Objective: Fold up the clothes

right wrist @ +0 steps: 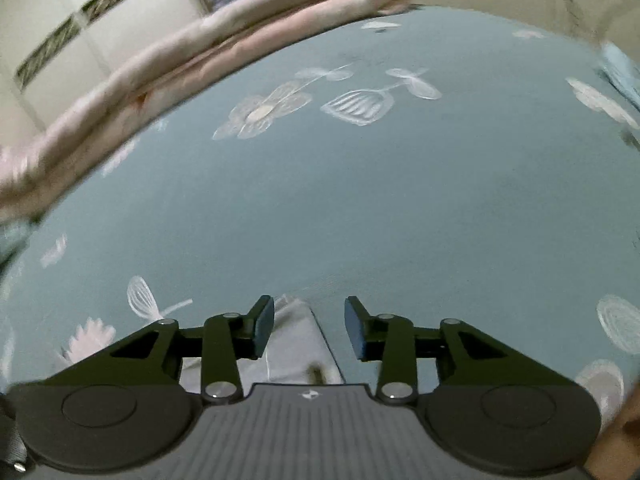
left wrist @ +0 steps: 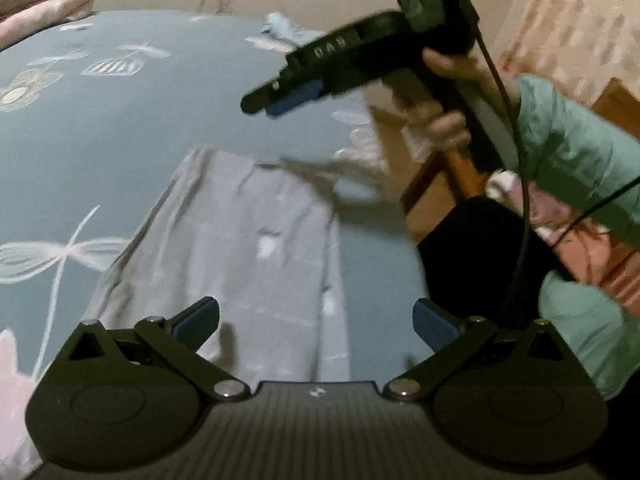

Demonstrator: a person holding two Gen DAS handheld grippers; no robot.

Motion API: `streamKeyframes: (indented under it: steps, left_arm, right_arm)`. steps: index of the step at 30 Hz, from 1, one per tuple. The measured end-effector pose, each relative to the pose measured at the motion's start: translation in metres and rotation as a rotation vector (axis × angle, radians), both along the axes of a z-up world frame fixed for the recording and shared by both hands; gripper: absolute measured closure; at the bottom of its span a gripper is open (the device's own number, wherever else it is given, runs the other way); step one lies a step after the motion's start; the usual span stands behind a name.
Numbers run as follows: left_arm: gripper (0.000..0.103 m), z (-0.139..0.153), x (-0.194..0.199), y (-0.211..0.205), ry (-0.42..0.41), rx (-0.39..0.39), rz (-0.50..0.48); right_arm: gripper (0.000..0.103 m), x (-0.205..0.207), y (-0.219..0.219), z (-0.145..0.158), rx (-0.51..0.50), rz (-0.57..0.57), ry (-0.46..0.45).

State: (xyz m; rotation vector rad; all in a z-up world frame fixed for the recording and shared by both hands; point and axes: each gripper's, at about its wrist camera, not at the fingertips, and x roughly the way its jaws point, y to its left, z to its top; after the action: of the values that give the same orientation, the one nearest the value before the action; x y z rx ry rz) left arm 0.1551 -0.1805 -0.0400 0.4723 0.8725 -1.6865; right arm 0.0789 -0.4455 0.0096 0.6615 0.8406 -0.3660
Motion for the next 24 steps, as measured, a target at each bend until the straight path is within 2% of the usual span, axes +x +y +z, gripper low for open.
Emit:
streamKeyframes:
  steps: [3,6,9,13,17,21,24]
  left_arm:
    - [0.001,-0.007,-0.007,-0.006,-0.008,0.023,-0.025]
    - [0.001,-0.019,-0.01,-0.006,-0.044,0.079,-0.026]
    - [0.001,-0.019,-0.012,0.003,-0.074,0.057,-0.05]
    - [0.001,-0.007,-0.011,0.008,-0.08,0.06,-0.033]
    - [0.001,0.001,-0.007,0.006,-0.055,0.036,-0.018]
    - [0.001,-0.016,-0.001,-0.003,-0.055,0.109,0.003]
    - [0.001,-0.001,0.002,-0.009,-0.064,0.106,-0.033]
  right_arm:
    - [0.059,-0.019,0.006,-0.01,0.1,-0.048,-0.016]
    - [0.059,-0.03,0.018,-0.026,0.172,-0.058,-0.003]
    - [0.061,-0.044,0.026,-0.039,0.184,-0.09,0.039]
    - [0.057,-0.062,0.023,-0.03,0.189,-0.172,0.012]
    - [0.052,-0.056,0.034,-0.018,0.172,-0.148,-0.046]
    - [0.05,-0.045,0.043,-0.036,0.208,-0.133,-0.003]
    - [0.051,-0.056,0.041,-0.036,0.226,-0.177,-0.006]
